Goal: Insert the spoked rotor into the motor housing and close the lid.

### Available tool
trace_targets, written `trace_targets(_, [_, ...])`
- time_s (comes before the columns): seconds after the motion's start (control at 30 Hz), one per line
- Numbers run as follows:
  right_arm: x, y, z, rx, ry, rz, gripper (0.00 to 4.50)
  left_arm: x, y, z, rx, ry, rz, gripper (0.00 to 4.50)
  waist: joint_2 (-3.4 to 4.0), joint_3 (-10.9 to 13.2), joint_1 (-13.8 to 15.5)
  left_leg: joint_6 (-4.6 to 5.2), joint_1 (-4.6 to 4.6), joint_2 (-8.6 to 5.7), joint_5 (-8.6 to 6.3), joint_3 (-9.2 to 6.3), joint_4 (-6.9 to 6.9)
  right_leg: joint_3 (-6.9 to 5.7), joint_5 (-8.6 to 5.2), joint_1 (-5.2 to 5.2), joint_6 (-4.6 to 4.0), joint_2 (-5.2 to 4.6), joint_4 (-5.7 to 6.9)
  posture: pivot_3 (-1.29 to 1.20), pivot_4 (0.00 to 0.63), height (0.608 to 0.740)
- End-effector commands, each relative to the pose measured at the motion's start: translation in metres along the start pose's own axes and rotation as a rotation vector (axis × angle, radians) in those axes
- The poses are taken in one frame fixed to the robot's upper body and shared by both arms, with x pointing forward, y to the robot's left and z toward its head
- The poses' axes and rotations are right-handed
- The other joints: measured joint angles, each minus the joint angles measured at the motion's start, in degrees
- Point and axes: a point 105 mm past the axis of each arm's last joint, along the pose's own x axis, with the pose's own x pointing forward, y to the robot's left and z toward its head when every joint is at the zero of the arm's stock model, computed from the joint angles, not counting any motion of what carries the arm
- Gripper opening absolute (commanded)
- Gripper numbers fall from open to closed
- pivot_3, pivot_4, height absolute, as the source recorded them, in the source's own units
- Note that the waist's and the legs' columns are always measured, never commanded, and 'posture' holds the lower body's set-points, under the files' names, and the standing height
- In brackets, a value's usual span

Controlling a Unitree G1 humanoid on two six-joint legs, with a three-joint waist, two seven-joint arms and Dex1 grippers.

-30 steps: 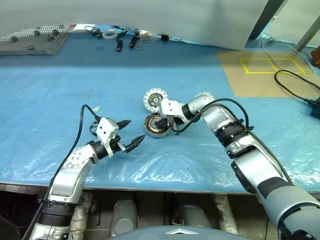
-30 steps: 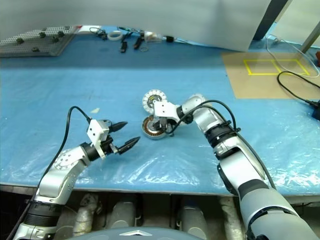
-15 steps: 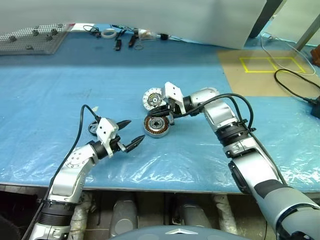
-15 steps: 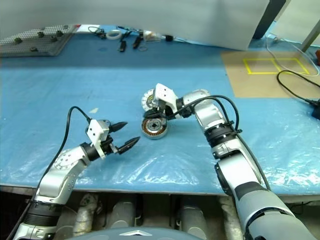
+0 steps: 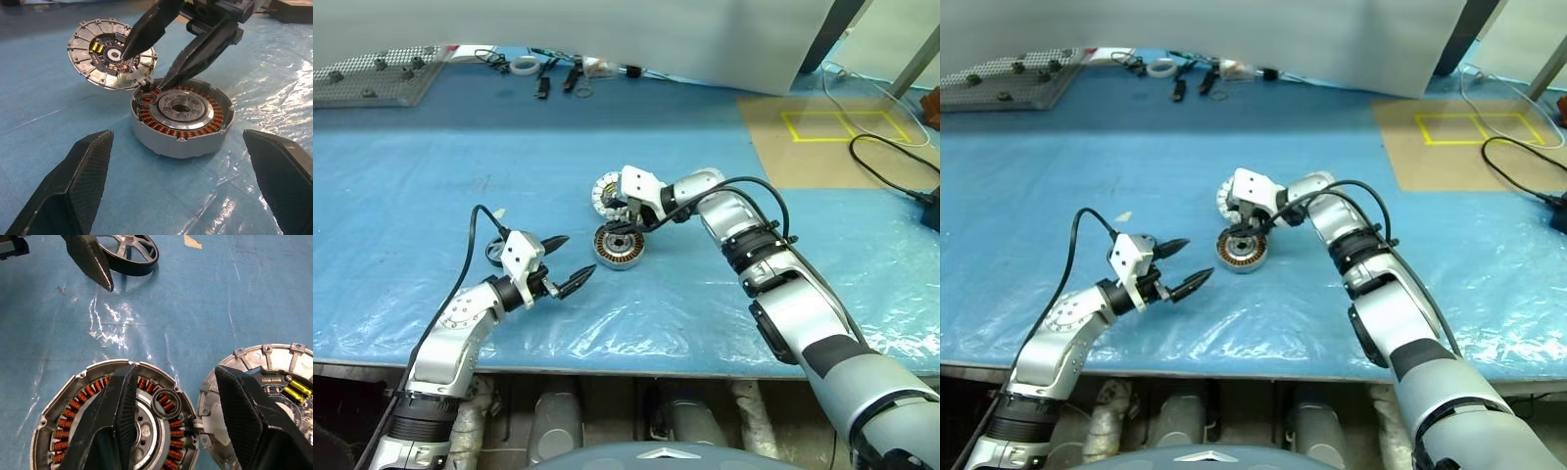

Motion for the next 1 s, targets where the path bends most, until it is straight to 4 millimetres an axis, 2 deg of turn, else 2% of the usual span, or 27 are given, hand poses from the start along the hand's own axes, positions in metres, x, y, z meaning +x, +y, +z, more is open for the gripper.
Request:
trace_targets(0.03, [-0.002, 0.0, 0.01, 0.097, -0.061, 0.019, 2.52, -0.001, 0.001, 0.01, 0.033, -0.034, 0.009, 4.5, 0.0, 0.0, 0.16, 0.0, -0.08, 0.0, 0.0, 0.0, 0.0, -0.01, 0.0, -0.07, 0.0, 0.0, 0.0, 0.0, 0.15, 0.74])
trace_targets(0.13, [-0.004, 0.002, 0.013, 0.163, -0.111, 0.012, 2.52, -0.003, 0.0, 0.009, 0.031, -0.032, 0.015, 4.5, 0.0, 0.0, 0.26, 0.03, -0.36, 0.01, 0.01, -0.02, 0.08, -0.06, 0.01, -0.27, 0.02, -0.01, 0.04, 0.0, 0.15, 0.74])
trace_targets(0.4, [-0.012, 0.003, 0.008, 0.245, -0.164, -0.107, 2.52, -0.006, 0.0, 0.007, 0.034, -0.017, 0.018, 4.5, 0.0, 0.0, 0.24, 0.02, -0.34, 0.06, 0.0, -0.02, 0.08, -0.08, 0.01, -0.27, 0.01, 0.0, 0.06, 0.0, 0.15, 0.74])
trace_targets(0.63, [-0.01, 0.012, -0.003, 0.276, -0.138, -0.173, 2.52, -0.004, 0.001, 0.009, 0.038, -0.017, 0.006, 4.5, 0.0, 0.0, 0.23, 0.01, -0.31, 0.05, 0.0, -0.01, 0.08, -0.08, 0.02, -0.27, 0.02, 0.0, 0.05, 0.0, 0.15, 0.74])
trace_targets(0.8, [-0.009, 0.01, -0.015, 0.291, -0.096, -0.203, 2.52, -0.002, 0.001, 0.009, 0.042, -0.016, 0.0, 4.5, 0.0, 0.0, 0.21, -0.05, -0.3, 0.04, 0.01, -0.01, 0.08, -0.08, 0.02, -0.26, 0.02, 0.0, 0.05, 0.0, 0.15, 0.74])
trace_targets(1.0, [-0.008, 0.012, -0.019, 0.303, -0.085, -0.194, 2.52, -0.003, 0.001, 0.009, 0.043, -0.013, 0.002, 4.5, 0.0, 0.0, 0.2, -0.2, -0.3, 0.04, 0.12, -0.01, 0.08, -0.08, 0.06, -0.26, 0.09, 0.0, 0.04, 0.0, 0.15, 0.74])
